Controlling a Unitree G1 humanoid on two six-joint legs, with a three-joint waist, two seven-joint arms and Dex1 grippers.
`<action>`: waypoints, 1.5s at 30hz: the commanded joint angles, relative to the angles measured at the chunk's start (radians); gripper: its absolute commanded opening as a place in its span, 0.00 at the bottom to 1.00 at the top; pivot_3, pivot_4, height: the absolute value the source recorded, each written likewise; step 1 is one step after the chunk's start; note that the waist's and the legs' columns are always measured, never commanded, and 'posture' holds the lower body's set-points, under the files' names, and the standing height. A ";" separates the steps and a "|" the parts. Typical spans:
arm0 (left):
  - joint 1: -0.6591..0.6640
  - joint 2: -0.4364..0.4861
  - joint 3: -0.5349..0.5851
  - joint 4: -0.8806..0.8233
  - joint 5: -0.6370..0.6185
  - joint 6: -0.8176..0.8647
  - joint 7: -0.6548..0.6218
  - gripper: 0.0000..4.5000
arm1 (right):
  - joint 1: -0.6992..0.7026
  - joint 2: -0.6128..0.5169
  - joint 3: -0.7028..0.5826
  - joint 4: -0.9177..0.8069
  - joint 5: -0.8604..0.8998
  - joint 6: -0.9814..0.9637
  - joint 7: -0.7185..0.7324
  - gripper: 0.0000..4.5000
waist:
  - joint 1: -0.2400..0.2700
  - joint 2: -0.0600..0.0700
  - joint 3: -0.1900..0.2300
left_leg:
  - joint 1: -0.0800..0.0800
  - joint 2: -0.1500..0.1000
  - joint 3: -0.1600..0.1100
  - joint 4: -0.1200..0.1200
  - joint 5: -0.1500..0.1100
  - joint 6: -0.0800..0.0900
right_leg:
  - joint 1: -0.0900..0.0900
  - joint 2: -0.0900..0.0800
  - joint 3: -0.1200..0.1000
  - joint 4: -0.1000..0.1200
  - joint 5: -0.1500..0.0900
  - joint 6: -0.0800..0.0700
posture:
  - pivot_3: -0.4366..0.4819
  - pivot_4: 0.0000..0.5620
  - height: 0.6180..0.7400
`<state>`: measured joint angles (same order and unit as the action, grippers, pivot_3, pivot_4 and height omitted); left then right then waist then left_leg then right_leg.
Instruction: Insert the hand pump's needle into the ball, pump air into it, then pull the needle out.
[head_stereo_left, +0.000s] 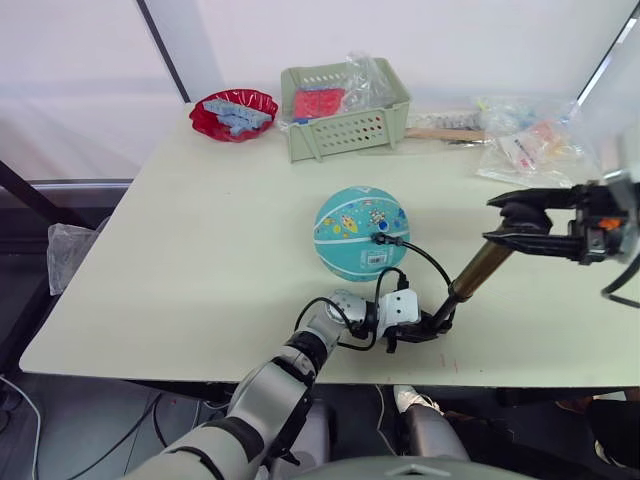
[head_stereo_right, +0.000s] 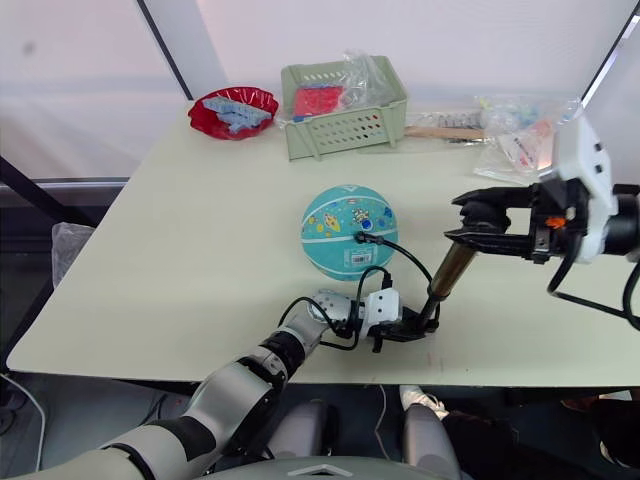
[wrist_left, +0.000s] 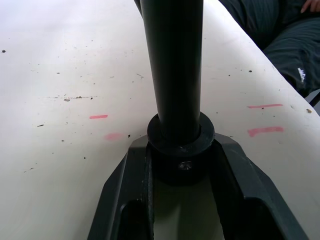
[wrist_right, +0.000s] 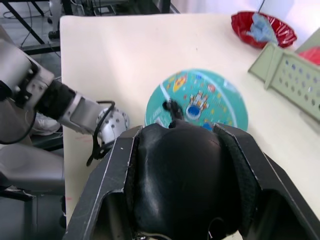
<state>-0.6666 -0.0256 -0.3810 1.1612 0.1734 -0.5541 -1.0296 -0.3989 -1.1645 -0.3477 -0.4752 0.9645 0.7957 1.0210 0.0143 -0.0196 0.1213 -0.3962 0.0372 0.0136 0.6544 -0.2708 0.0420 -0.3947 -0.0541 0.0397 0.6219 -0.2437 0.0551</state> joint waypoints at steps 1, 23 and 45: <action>0.065 0.042 -0.048 0.107 0.083 0.053 0.003 0.24 | -0.065 -0.050 -0.124 0.026 0.055 0.019 0.003 0.37 | 0.000 0.000 0.000 | 0.000 0.000 0.000 0.000 0.000 0.000 | 0.000 0.000 0.000 0.000 0.000 0.000 | 0.48 0.27 0.97; 0.069 0.042 -0.041 0.110 0.081 0.057 0.014 0.24 | 0.315 0.201 0.234 0.005 -0.398 -0.334 -0.039 0.37 | -0.003 -0.014 -0.015 | 0.006 0.001 0.000 0.000 0.000 0.000 | 0.003 0.004 0.001 0.001 0.000 0.000 | 0.48 0.27 0.97; 0.064 0.039 -0.039 0.113 0.083 0.058 0.013 0.24 | 0.152 0.173 0.115 -0.028 -0.267 -0.264 -0.020 0.37 | 0.000 -0.001 0.001 | 0.012 0.000 0.001 -0.001 0.000 0.000 | 0.010 0.002 0.001 0.001 0.000 0.000 | 0.48 0.27 0.97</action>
<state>-0.6647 -0.0289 -0.3780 1.1693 0.1845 -0.5533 -1.0129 -0.1969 -0.9672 -0.1011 -0.4591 0.6407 0.5164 1.0057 0.0146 -0.0208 0.1221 -0.3861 0.0366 0.0150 0.6541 -0.2709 0.0419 -0.3854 -0.0527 0.0408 0.6225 -0.2440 0.0553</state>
